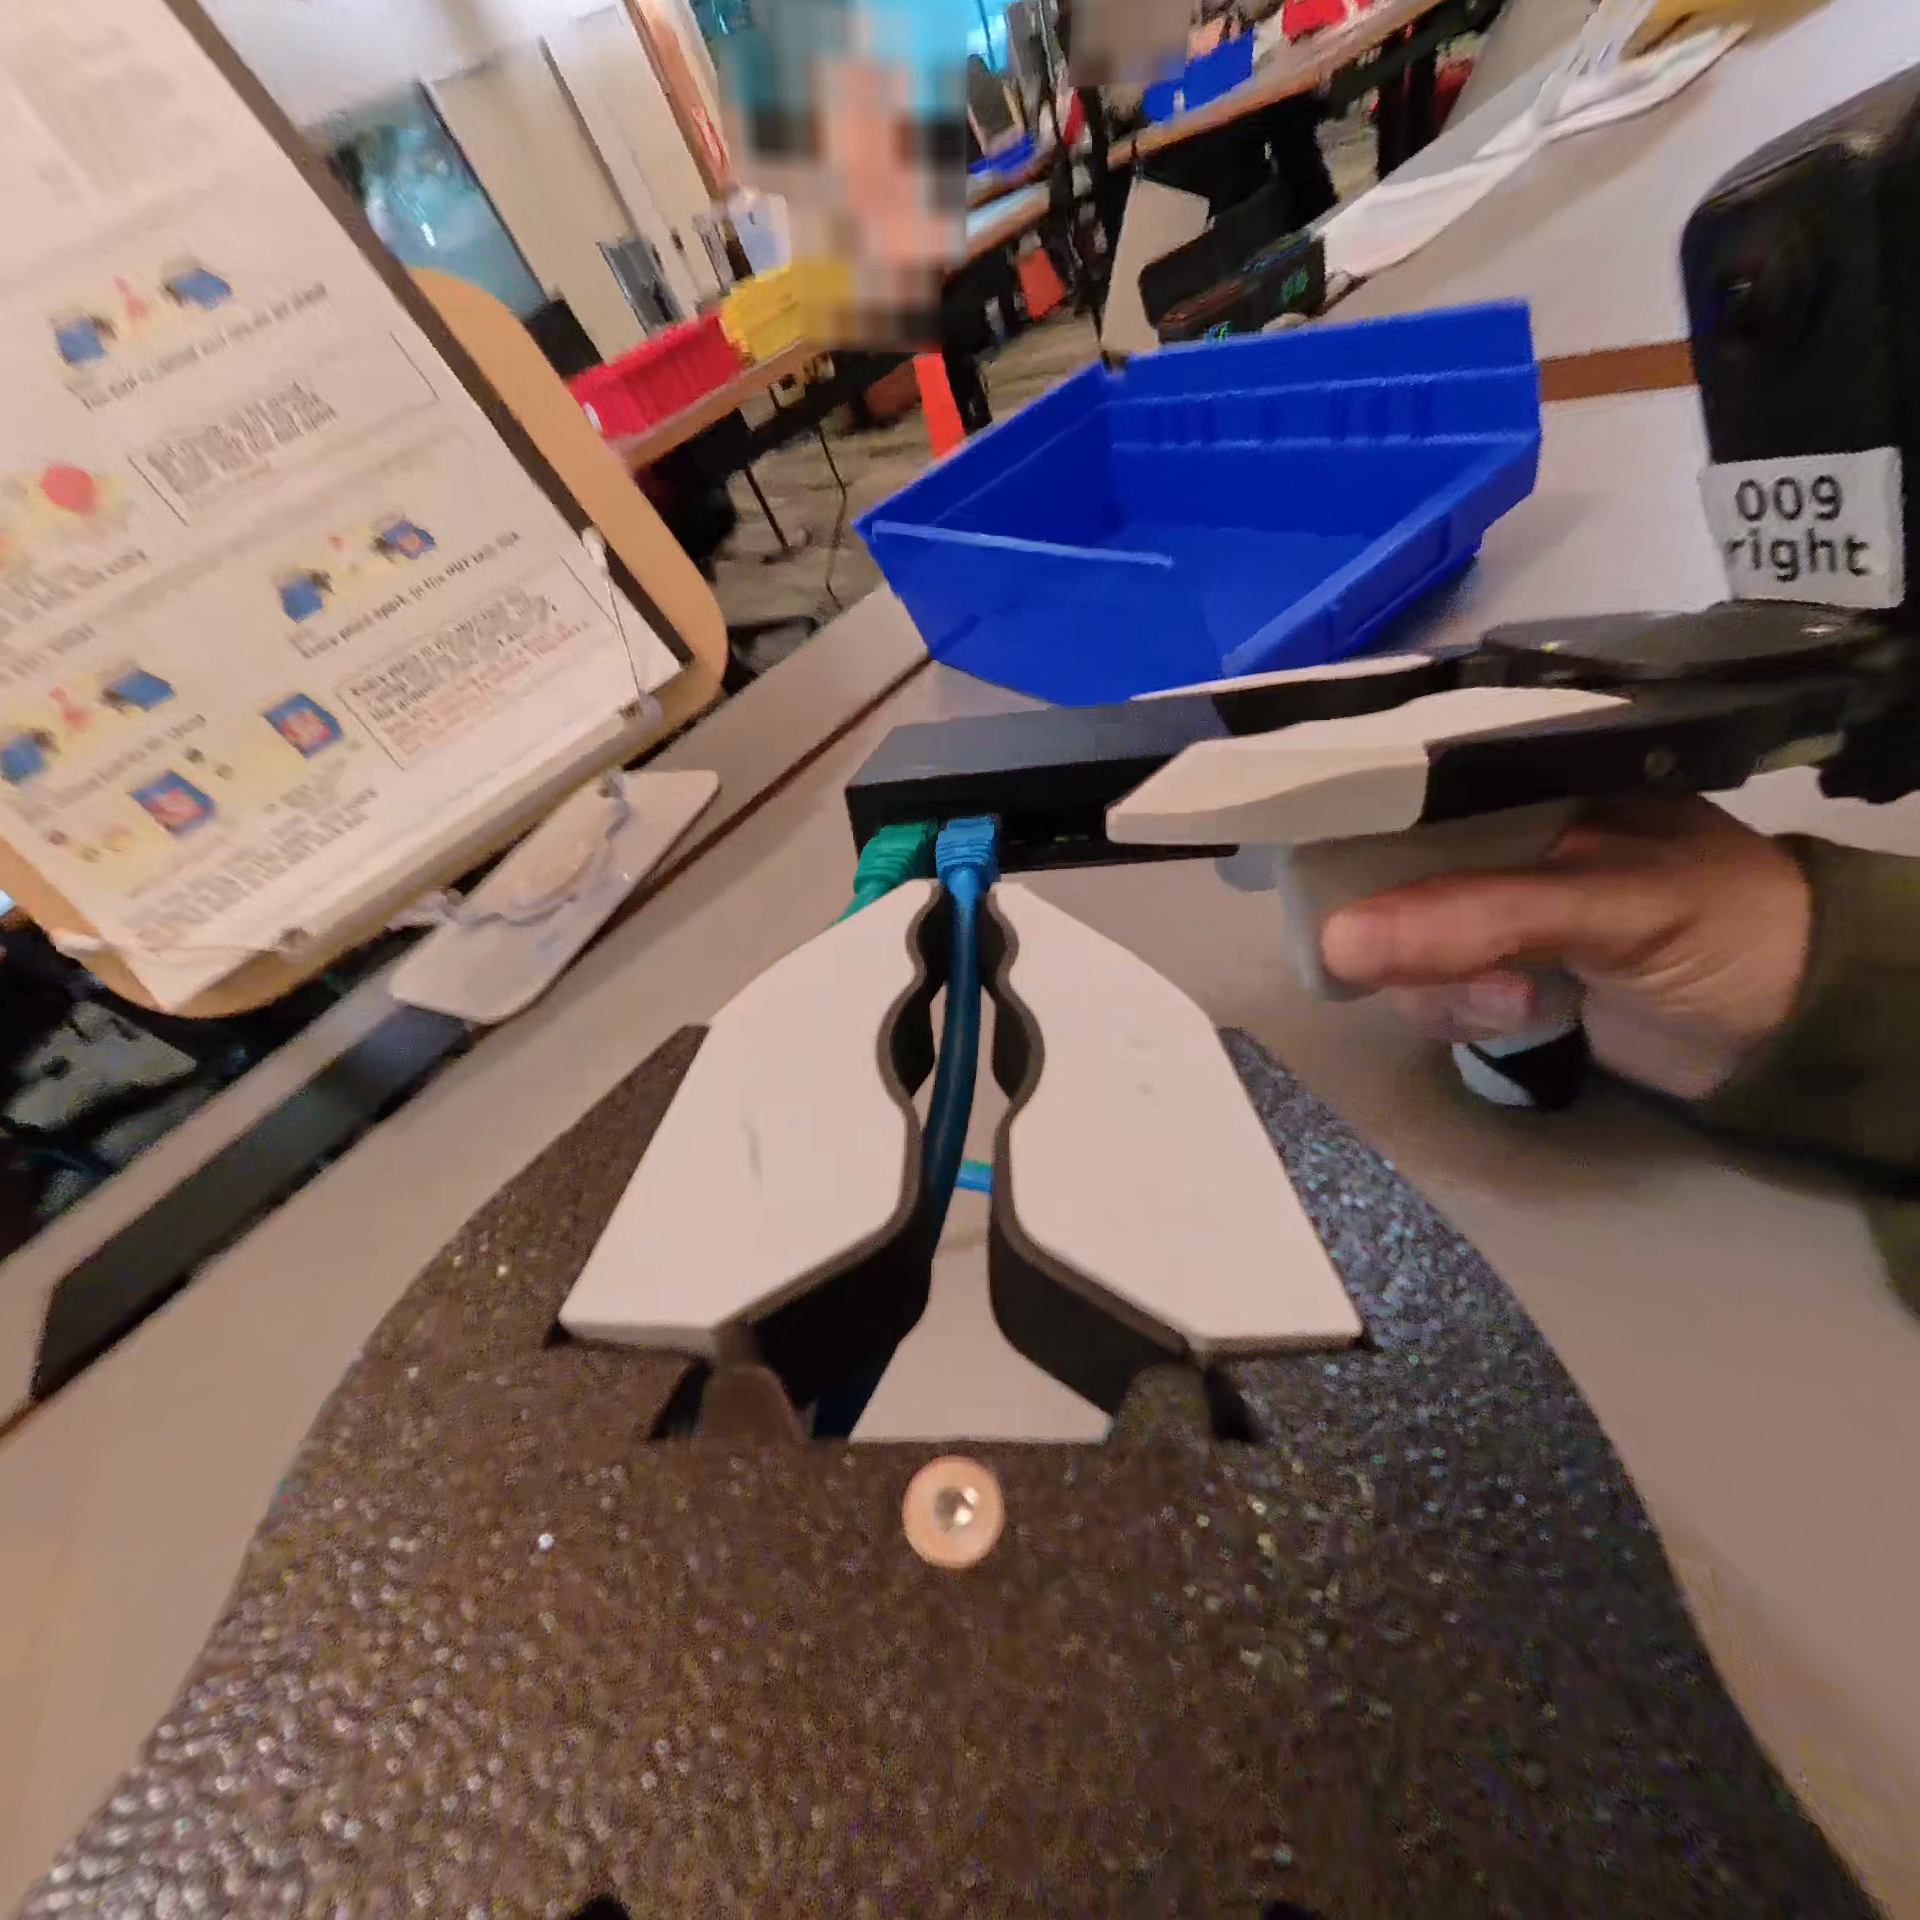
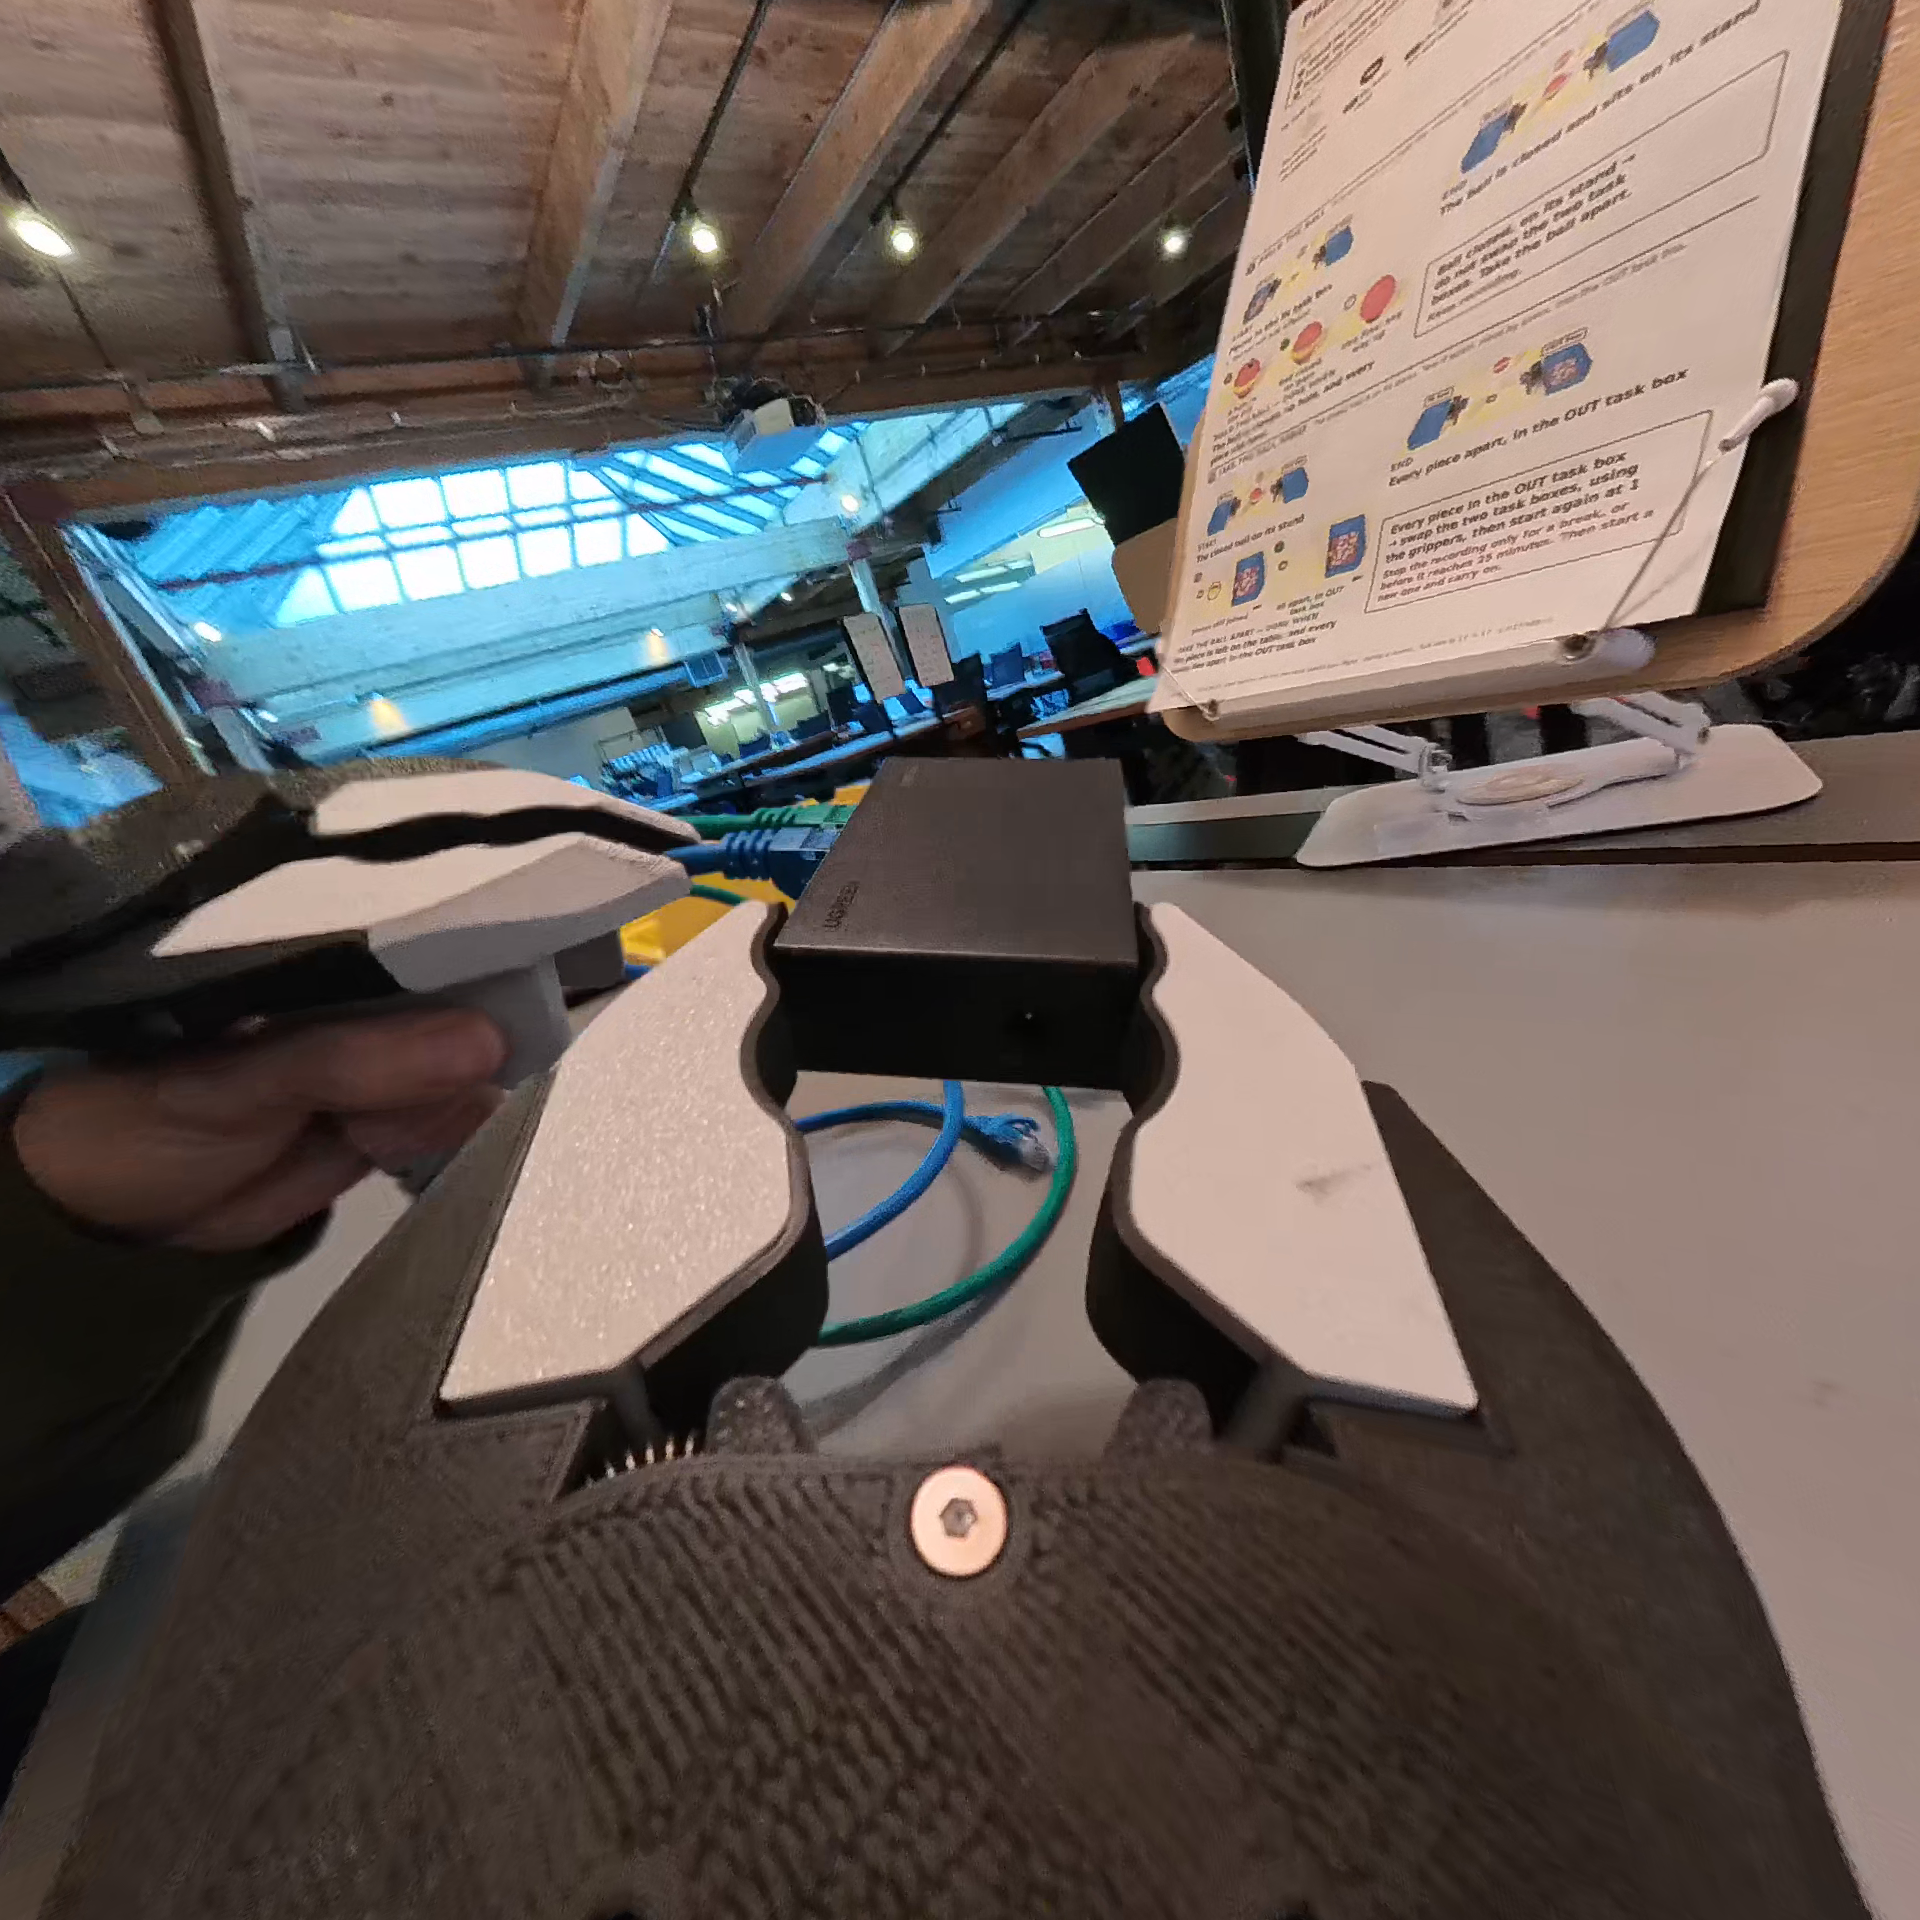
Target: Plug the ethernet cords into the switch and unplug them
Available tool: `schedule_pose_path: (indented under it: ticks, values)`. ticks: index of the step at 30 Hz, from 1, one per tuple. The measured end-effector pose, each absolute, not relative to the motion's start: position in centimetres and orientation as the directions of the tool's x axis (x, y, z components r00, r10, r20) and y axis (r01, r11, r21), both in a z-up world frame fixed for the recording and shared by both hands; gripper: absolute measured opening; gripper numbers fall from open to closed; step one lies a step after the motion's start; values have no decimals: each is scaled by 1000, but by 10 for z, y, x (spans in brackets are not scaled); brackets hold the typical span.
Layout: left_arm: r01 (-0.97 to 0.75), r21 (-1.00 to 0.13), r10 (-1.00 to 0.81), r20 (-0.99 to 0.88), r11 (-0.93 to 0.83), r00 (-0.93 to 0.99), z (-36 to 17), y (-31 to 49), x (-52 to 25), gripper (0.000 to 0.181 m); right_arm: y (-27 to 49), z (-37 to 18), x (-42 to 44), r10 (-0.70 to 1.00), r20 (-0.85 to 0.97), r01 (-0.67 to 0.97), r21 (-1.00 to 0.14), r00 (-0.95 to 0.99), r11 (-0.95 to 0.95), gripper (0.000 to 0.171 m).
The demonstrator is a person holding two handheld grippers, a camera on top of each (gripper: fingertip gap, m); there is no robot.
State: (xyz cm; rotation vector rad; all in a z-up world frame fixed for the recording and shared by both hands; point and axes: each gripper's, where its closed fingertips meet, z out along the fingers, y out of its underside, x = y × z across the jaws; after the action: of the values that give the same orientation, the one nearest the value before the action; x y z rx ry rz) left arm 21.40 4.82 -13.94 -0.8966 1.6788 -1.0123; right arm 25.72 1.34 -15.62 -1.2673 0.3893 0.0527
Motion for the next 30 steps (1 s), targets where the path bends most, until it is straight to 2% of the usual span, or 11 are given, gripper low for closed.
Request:
schedule_pose_path:
  ticks: [3,11,14,22,23,25,30]
  values:
    - [5,-907,-865,-404,421,-297,-132,38,210,5,7,-152,256,-112,-334,-276,-893,936,354,62]
    - [28,-905,-852,-411,425,-324,-137,44,213,5,12,-153,256,-119,-328,-275,-903,937,329,63]
    - [36,-893,-829,-432,450,-354,-140,49,211,5,15,-155,255,-143,-310,-257,-918,940,303,73]
    - [74,-784,-723,-600,616,-342,-140,55,207,5,23,-160,253,-184,-271,-224,-944,945,243,81]
    - [80,-768,-708,-621,636,-337,-140,55,207,5,24,-161,252,-183,-269,-223,-946,946,238,81]
    - [85,-740,-683,-653,667,-327,-140,55,207,5,27,-162,246,-154,-261,-226,-950,953,216,68]
    - [86,-680,-628,-712,728,-313,-142,53,206,5,27,-162,249,-222,-252,-202,-953,942,225,69]
